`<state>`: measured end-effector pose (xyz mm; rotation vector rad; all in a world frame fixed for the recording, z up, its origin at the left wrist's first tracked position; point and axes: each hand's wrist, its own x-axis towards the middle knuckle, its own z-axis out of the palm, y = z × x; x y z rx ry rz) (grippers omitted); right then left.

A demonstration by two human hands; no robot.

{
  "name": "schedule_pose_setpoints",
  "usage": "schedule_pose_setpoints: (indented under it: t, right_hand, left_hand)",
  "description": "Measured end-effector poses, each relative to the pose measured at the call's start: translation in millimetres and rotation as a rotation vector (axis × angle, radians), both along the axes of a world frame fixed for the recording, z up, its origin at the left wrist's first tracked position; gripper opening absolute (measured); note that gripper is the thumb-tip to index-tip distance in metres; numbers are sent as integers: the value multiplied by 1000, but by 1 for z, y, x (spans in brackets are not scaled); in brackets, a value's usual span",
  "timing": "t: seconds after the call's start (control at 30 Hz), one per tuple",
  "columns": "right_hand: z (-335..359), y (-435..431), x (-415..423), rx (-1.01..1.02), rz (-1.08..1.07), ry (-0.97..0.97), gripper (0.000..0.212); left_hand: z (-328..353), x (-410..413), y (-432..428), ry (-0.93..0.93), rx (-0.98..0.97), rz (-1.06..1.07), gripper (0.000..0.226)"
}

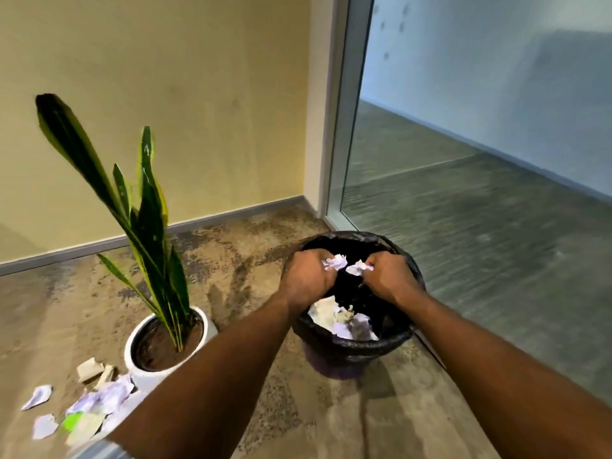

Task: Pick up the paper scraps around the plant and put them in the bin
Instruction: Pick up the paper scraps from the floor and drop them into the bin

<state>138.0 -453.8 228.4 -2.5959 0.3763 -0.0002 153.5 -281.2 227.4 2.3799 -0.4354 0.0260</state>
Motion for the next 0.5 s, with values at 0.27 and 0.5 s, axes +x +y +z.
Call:
schedule_pose_setpoints:
  t: [0.27,0.5]
  right_hand:
    - [-14,-1,2,35,-14,-15,14]
    - [-20,7,5,59,-9,-80,17]
  left_hand:
    - [-25,5,-8,79,-34,52,42]
    - [-39,9,-10,151,-116,60,50]
